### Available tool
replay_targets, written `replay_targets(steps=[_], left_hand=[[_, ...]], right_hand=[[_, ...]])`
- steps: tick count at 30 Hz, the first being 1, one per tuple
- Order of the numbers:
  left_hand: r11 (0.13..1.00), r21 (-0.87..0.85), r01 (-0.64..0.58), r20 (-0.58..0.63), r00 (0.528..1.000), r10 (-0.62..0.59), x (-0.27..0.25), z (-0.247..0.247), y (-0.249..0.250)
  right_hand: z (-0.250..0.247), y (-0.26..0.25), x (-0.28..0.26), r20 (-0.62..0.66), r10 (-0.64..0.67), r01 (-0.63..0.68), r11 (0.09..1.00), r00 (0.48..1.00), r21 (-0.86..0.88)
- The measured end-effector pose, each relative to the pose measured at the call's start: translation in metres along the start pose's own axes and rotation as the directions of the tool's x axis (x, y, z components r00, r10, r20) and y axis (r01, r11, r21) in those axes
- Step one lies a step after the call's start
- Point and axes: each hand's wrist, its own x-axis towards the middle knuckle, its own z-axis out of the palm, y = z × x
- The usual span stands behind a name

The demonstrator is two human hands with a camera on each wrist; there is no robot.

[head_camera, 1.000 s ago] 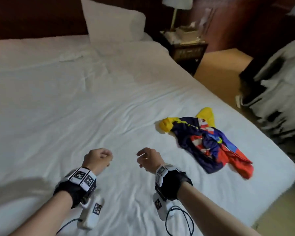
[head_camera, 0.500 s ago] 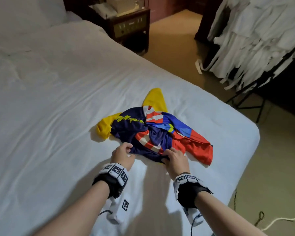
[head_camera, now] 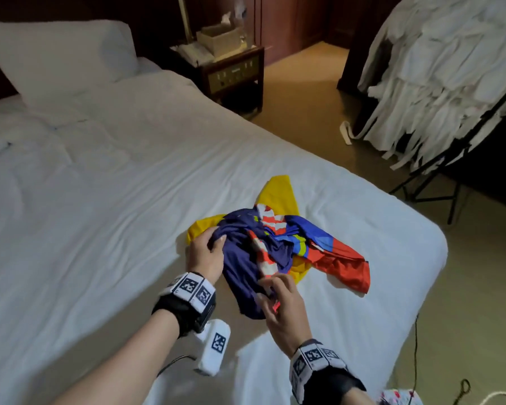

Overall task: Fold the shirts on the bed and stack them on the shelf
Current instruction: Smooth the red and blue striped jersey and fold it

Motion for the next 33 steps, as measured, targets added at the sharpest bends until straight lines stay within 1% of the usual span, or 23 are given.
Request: replay_targets(steps=[2, 4, 6, 7, 9, 11, 12, 14, 16, 18, 20, 22, 23, 24, 25, 26, 27, 28, 29, 30, 31, 32, 33], left_hand=[[0.988, -0.013, -0.156, 0.006, 0.988, 0.157, -0.006, -0.035, 0.031], [0.969, -0.057, -0.242, 0.026, 0.969, 0.244, -0.010, -0.079, 0.065], [0.938, -0.153, -0.312, 0.086, 0.941, 0.327, -0.018, -0.130, 0.109], [0.914, -0.196, -0.354, 0.101, 0.920, 0.378, -0.025, -0.159, 0.134], [0.872, -0.192, -0.450, 0.067, 0.880, 0.470, -0.040, -0.221, 0.183], [0.831, -0.140, -0.539, -0.010, 0.840, 0.543, -0.061, -0.293, 0.233], [0.814, -0.098, -0.573, -0.055, 0.820, 0.570, -0.072, -0.332, 0.255], [0.797, 0.008, -0.604, -0.157, 0.787, 0.597, -0.091, -0.410, 0.289], [0.800, 0.118, -0.588, -0.271, 0.756, 0.596, -0.115, -0.489, 0.314], [0.822, 0.218, -0.527, -0.400, 0.720, 0.567, -0.143, -0.559, 0.331], [0.843, 0.291, -0.452, -0.513, 0.670, 0.536, -0.174, -0.620, 0.342], [0.855, 0.342, -0.390, -0.602, 0.607, 0.518, -0.206, -0.674, 0.351], [0.866, 0.361, -0.345, -0.653, 0.570, 0.499, -0.222, -0.698, 0.354], [0.878, 0.380, -0.290, -0.697, 0.534, 0.478, -0.237, -0.720, 0.356], [0.885, 0.399, -0.241, -0.726, 0.506, 0.465, -0.250, -0.739, 0.357], [0.889, 0.413, -0.198, -0.741, 0.494, 0.454, -0.262, -0.755, 0.357], [0.894, 0.423, -0.148, -0.754, 0.490, 0.438, -0.273, -0.768, 0.356], [0.898, 0.430, -0.090, -0.761, 0.499, 0.414, -0.281, -0.781, 0.352], [0.898, 0.439, -0.020, -0.760, 0.526, 0.383, -0.290, -0.790, 0.349], [0.902, 0.429, 0.046, -0.750, 0.575, 0.327, -0.295, -0.797, 0.346], [0.913, 0.400, 0.082, -0.728, 0.633, 0.263, -0.300, -0.802, 0.343], [0.937, 0.340, 0.079, -0.709, 0.676, 0.200, -0.301, -0.806, 0.340], [0.969, 0.241, 0.048, -0.706, 0.694, 0.142, -0.303, -0.805, 0.341]], right_hand=[[-0.003, -0.036, 0.015, -0.077, -0.042, 0.040, 0.999, 0.996, -0.022], [-0.010, -0.089, 0.037, -0.168, -0.084, 0.074, 0.995, 0.982, -0.063], [-0.020, -0.154, 0.060, -0.199, -0.096, 0.068, 0.988, 0.975, -0.140], [-0.026, -0.191, 0.070, -0.195, -0.110, 0.075, 0.981, 0.974, -0.179], [-0.039, -0.263, 0.084, -0.134, -0.148, 0.116, 0.967, 0.980, -0.227], [-0.051, -0.336, 0.093, -0.051, -0.153, 0.142, 0.974, 0.987, -0.175], [-0.057, -0.373, 0.092, -0.031, -0.169, 0.163, 0.975, 0.985, -0.149], [-0.067, -0.438, 0.085, 0.001, -0.212, 0.211, 0.973, 0.977, -0.093], [-0.075, -0.495, 0.070, 0.050, -0.283, 0.286, 0.955, 0.958, -0.074], [-0.077, -0.536, 0.060, 0.152, -0.358, 0.374, 0.922, 0.921, -0.095], [-0.078, -0.572, 0.052, 0.265, -0.378, 0.423, 0.895, 0.887, -0.139], [-0.076, -0.601, 0.048, 0.338, -0.374, 0.437, 0.890, 0.864, -0.130], [-0.076, -0.614, 0.046, 0.346, -0.382, 0.435, 0.896, 0.857, -0.089], [-0.078, -0.626, 0.044, 0.346, -0.422, 0.463, 0.885, 0.838, -0.042], [-0.082, -0.640, 0.042, 0.333, -0.449, 0.476, 0.879, 0.829, 0.001], [-0.084, -0.653, 0.042, 0.305, -0.493, 0.509, 0.860, 0.815, 0.032], [-0.085, -0.667, 0.042, 0.283, -0.505, 0.511, 0.858, 0.815, 0.059], [-0.087, -0.680, 0.047, 0.256, -0.522, 0.517, 0.851, 0.814, 0.091], [-0.087, -0.694, 0.052, 0.221, -0.531, 0.514, 0.848, 0.818, 0.132], [-0.088, -0.707, 0.059, 0.179, -0.536, 0.518, 0.844, 0.825, 0.136], [-0.089, -0.721, 0.064, 0.136, -0.518, 0.501, 0.854, 0.844, 0.144], [-0.091, -0.736, 0.065, 0.127, -0.484, 0.452, 0.866, 0.866, 0.214], [-0.088, -0.749, 0.063, 0.163, -0.453, 0.384, 0.862, 0.877, 0.332]])
